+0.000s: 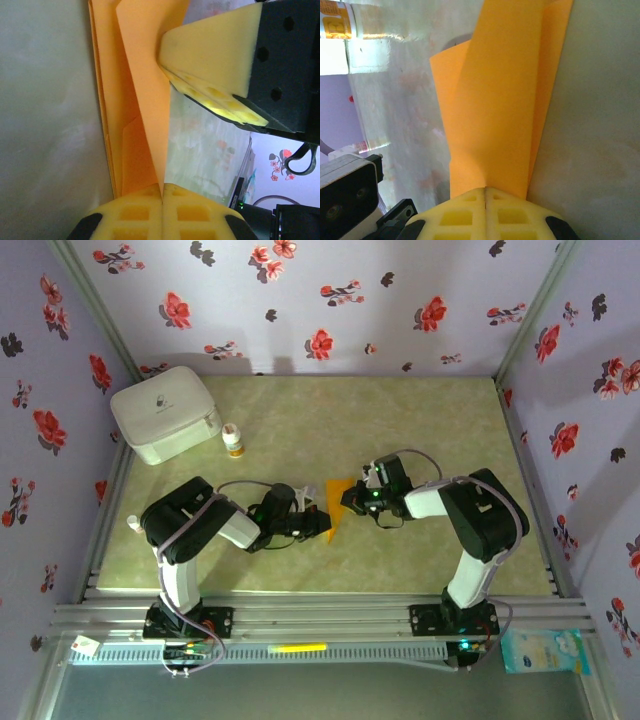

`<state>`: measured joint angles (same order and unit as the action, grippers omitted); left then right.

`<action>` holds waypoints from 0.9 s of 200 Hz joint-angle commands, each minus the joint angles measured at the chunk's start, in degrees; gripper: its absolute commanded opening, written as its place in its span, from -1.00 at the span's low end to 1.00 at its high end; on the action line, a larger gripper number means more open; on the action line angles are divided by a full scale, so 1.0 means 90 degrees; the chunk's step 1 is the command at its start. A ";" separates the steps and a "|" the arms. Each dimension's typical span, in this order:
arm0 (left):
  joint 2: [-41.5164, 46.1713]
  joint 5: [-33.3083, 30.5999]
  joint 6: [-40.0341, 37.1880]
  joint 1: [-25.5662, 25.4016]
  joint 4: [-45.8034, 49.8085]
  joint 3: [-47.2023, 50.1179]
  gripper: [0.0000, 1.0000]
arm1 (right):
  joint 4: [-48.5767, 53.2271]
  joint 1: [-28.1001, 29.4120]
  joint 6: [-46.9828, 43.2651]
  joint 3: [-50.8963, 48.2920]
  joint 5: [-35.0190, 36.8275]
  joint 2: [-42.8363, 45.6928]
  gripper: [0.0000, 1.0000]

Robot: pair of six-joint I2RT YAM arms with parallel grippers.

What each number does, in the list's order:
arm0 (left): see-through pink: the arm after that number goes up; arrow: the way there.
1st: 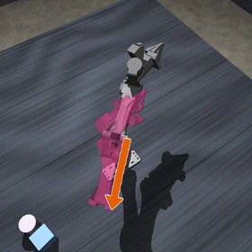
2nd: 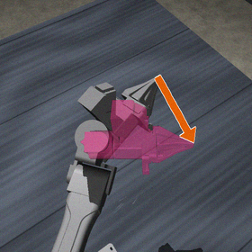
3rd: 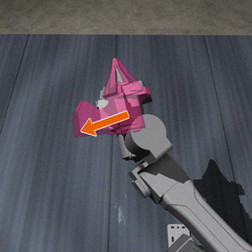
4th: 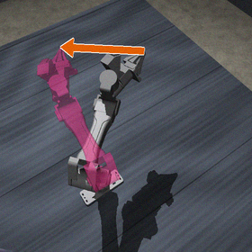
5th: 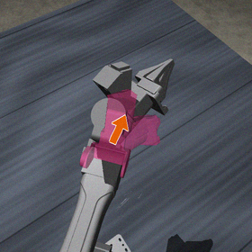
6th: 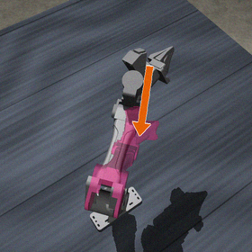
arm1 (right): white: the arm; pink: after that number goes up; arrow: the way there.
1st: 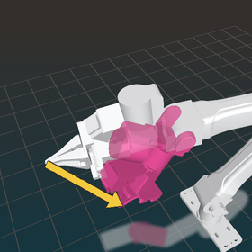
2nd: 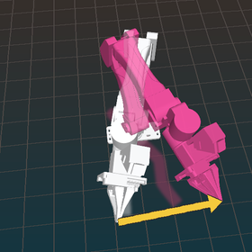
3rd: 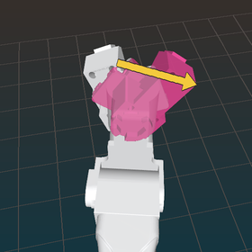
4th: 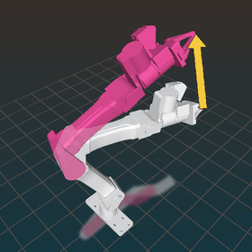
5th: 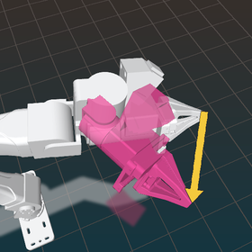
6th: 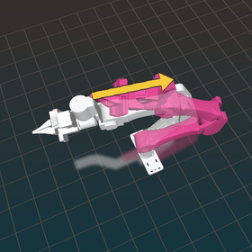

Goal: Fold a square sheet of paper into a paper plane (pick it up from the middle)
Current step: Perform the fifth fold on the wing at the bottom-center of the table.

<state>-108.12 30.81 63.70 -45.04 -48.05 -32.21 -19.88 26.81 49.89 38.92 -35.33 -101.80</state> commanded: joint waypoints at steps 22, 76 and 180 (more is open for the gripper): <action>-0.0459 -0.0289 -0.0311 -0.0055 0.1639 0.0230 -1.00 | 0.0623 0.0029 -0.0329 0.0214 0.0358 -0.0211 -0.91; -0.0012 0.0062 -0.0621 -0.0112 0.1894 0.0157 -0.80 | 0.1572 0.0161 -0.0619 0.0471 0.0719 -0.0279 -0.94; 0.0565 0.0257 -0.1097 -0.0357 0.2875 -0.0001 -1.00 | 0.1798 0.0282 -0.0536 0.0598 0.0849 -0.0440 -0.95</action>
<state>-102.96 30.13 56.36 -46.52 -34.61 -33.76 -8.86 28.91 46.39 44.58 -32.73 -102.89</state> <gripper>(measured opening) 0.044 0.046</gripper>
